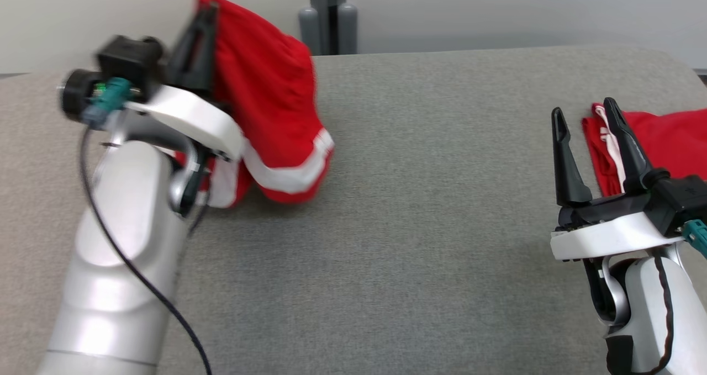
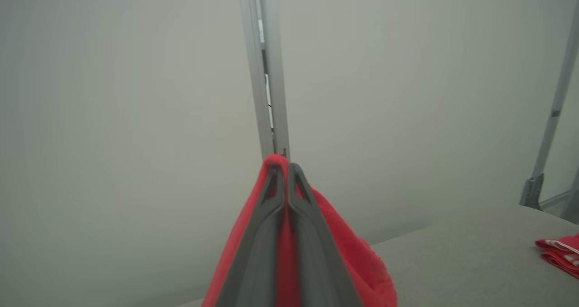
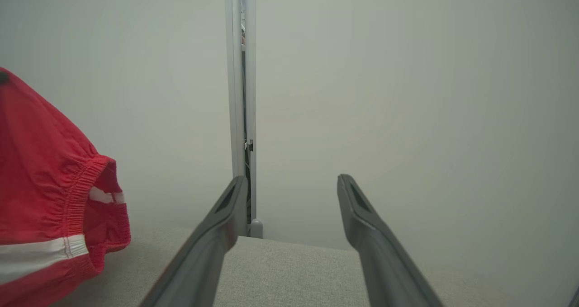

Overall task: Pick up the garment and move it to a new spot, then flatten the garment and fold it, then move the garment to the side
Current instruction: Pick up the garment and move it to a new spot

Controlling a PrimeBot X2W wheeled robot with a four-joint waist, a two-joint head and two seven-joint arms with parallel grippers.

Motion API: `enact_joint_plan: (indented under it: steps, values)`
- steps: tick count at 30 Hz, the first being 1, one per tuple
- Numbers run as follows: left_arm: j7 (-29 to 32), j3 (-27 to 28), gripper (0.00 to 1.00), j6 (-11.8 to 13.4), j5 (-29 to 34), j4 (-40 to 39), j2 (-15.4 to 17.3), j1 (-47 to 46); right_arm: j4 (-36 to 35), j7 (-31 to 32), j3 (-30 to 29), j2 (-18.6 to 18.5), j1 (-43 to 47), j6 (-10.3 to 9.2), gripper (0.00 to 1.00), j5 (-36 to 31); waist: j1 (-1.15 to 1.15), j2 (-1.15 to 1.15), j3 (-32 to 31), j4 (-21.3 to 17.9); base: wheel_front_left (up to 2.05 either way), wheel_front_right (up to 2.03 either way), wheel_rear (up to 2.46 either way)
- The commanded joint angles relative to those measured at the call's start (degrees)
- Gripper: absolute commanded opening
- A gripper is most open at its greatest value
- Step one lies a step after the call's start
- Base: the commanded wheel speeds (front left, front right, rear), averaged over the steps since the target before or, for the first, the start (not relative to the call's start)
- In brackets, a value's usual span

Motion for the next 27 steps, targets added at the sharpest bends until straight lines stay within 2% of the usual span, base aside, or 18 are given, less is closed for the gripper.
enact_joint_plan:
  steps: [1, 6, 8, 15, 16, 17, 18, 19, 23, 27]
  values:
    - [0.6, -1.3, 0.00, -0.4, 0.3, -1.0, -0.3, 1.1, -0.1, -0.1, 0.1, 0.1, 0.5, 0.01, 1.00, -0.1, 0.00, 0.00, 0.4, -1.6, 0.00, 0.00, 0.00]
    - [2.9, -8.5, 0.00, -0.4, 0.1, -3.5, -2.4, 3.3, -0.8, -0.1, 0.8, 0.4, -0.5, 0.01, 1.00, 0.5, 0.00, 0.00, 2.7, -5.5, 0.00, 0.00, 0.00]
    - [3.2, -10.8, 0.00, 0.4, 0.8, -2.8, -2.6, 3.5, -1.0, -0.1, 0.7, 0.6, -1.1, 0.01, 1.00, 0.8, 0.00, 0.00, 3.8, -7.2, 0.00, 0.00, 0.00]
    - [2.1, -19.4, 0.00, 4.5, 3.4, 8.1, -3.1, 1.7, -0.5, -0.1, 1.9, 0.6, -1.6, 0.00, 1.00, 3.1, 0.00, 0.00, 6.3, -12.7, 0.00, 0.00, 0.00]
    - [2.3, -20.7, 0.13, 5.2, 4.0, 10.3, -3.1, 1.5, -0.5, -0.1, 2.1, 0.6, -1.7, 0.00, 1.00, 3.5, 0.00, 0.00, 6.5, -13.3, 0.00, 0.00, 0.00]
    - [2.1, -21.7, 0.42, 5.7, 4.3, 12.2, -3.1, 1.1, -0.5, -0.1, 2.3, 0.6, -1.7, 0.00, 1.00, 3.8, 0.00, 0.00, 6.6, -13.9, 0.00, 0.00, 0.00]
    - [1.4, -22.3, 0.93, 6.4, 4.2, 13.8, -3.1, 0.7, -0.5, -0.1, 2.4, 0.6, -1.7, 0.01, 1.00, 4.0, 0.00, 0.00, 6.6, -14.3, 0.00, 0.00, 0.00]
    - [1.1, -22.8, 1.00, 6.8, 3.9, 15.6, -3.1, 0.5, -0.4, -0.1, 2.5, 0.6, -1.7, 0.01, 1.00, 4.2, 0.00, 0.00, 6.6, -14.7, 0.00, 0.00, 0.00]
    - [-1.0, -23.6, 1.00, 7.6, 1.3, 19.9, -3.1, 0.1, -0.1, -0.1, 1.9, 0.7, -0.9, 0.01, 1.00, 4.2, 0.00, 0.00, 6.0, -14.8, 0.00, 0.00, 0.00]
    - [-3.6, -22.9, 1.00, 8.3, -1.7, 21.4, -3.1, -0.7, 0.2, -0.1, 0.7, 0.7, -0.1, 0.01, 1.00, 3.4, 0.00, 0.00, 4.3, -13.0, 0.00, 0.00, 0.00]
